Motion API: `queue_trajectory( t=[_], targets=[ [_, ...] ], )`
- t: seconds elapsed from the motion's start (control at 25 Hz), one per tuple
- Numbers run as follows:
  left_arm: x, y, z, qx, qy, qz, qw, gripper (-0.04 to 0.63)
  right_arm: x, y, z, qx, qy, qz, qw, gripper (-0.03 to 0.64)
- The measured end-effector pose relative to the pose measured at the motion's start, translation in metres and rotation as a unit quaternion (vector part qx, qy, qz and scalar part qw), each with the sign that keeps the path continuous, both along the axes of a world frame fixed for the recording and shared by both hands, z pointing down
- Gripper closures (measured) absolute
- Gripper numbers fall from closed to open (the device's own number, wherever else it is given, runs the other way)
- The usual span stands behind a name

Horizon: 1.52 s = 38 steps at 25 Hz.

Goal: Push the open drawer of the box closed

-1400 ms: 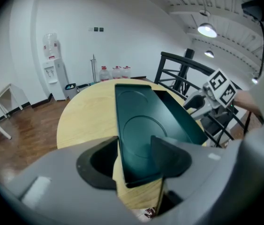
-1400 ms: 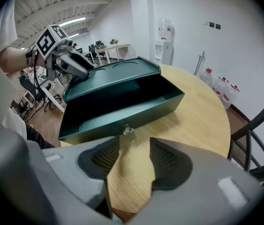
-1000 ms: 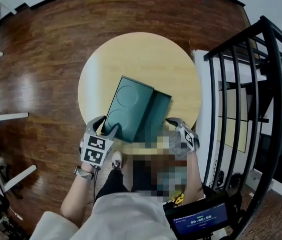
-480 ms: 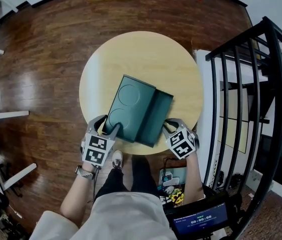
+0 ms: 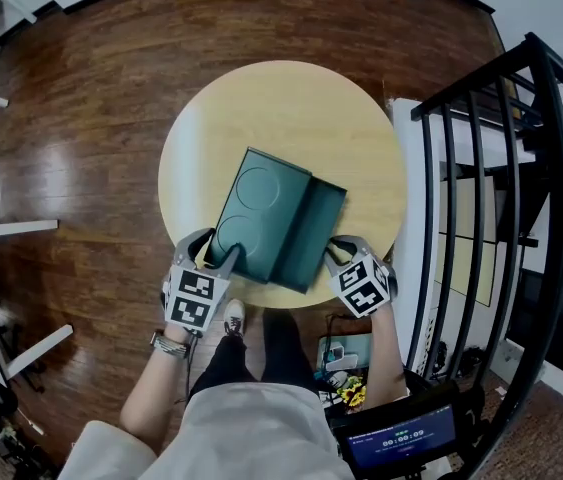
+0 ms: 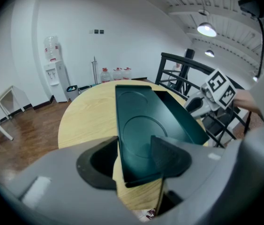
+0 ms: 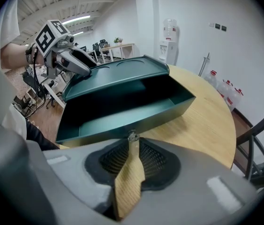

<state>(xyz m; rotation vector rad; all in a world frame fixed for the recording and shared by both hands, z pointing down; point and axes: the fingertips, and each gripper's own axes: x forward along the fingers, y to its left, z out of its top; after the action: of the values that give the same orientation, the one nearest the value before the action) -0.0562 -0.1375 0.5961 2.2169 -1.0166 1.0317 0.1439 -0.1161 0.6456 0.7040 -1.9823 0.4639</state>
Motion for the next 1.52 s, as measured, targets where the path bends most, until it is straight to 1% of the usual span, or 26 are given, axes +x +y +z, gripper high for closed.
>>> queue_trajectory(
  t=[0.52,1.12,1.52],
  targets=[
    [0.000,0.000,-0.001,0.000,-0.003,-0.002,1.0000,0.357,-0.005,-0.002,-0.003,0.005,-0.012,0.015,1.000,0.541],
    [-0.001,0.001,-0.002,0.000,-0.002,-0.002,1.0000,0.357,-0.023,-0.006,-0.006,0.008,-0.025,0.008,1.000,0.541],
    [0.000,-0.001,-0.003,0.000,-0.001,-0.001,1.0000,0.357,-0.033,-0.012,-0.007,0.007,-0.030,0.012,0.999,0.541]
  ],
)
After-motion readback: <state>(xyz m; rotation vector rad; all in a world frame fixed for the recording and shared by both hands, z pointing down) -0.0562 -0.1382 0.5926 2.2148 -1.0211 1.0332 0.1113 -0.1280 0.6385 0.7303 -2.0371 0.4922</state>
